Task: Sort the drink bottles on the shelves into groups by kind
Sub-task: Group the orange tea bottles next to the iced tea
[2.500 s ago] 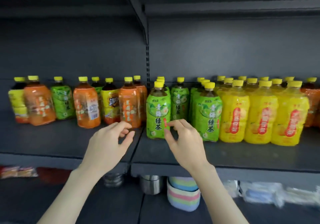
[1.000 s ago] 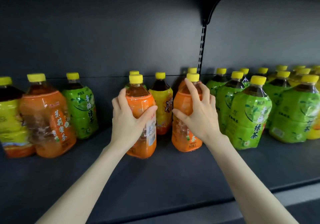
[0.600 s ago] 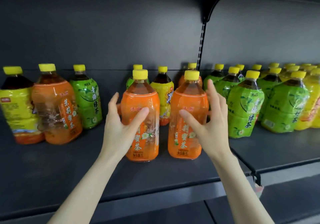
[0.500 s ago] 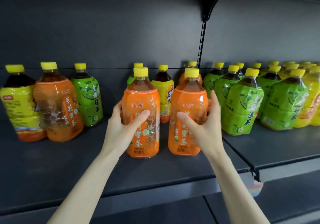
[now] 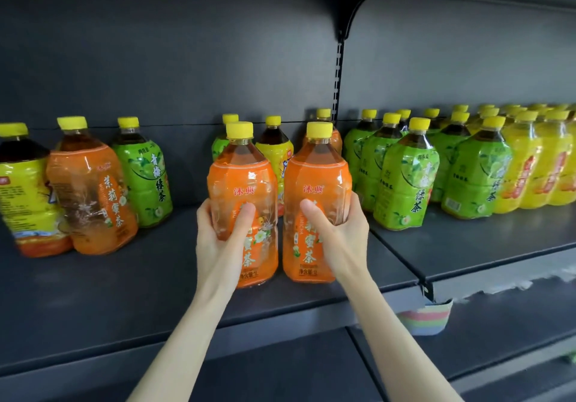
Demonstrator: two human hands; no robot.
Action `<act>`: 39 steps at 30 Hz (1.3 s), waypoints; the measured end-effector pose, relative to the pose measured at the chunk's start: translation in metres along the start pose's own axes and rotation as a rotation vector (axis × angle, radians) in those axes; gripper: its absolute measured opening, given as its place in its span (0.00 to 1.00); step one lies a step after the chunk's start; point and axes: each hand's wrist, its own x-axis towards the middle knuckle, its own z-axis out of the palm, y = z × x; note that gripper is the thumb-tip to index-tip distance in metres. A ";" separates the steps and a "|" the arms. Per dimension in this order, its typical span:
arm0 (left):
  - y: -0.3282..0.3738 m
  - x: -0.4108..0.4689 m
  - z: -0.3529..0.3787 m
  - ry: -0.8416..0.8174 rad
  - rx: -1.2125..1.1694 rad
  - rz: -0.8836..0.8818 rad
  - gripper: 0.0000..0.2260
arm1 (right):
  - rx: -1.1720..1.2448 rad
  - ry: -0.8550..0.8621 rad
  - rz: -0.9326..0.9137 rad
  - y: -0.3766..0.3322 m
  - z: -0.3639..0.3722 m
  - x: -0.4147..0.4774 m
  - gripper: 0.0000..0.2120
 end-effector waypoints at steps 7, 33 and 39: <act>0.018 -0.023 0.038 -0.036 0.041 0.119 0.34 | 0.019 0.093 -0.030 -0.029 -0.056 -0.009 0.29; 0.030 -0.211 0.507 -0.517 -0.182 0.022 0.27 | -0.209 0.469 -0.041 -0.052 -0.563 0.031 0.29; 0.004 -0.190 0.618 -0.527 -0.230 0.026 0.27 | -0.253 0.476 -0.064 -0.024 -0.640 0.106 0.27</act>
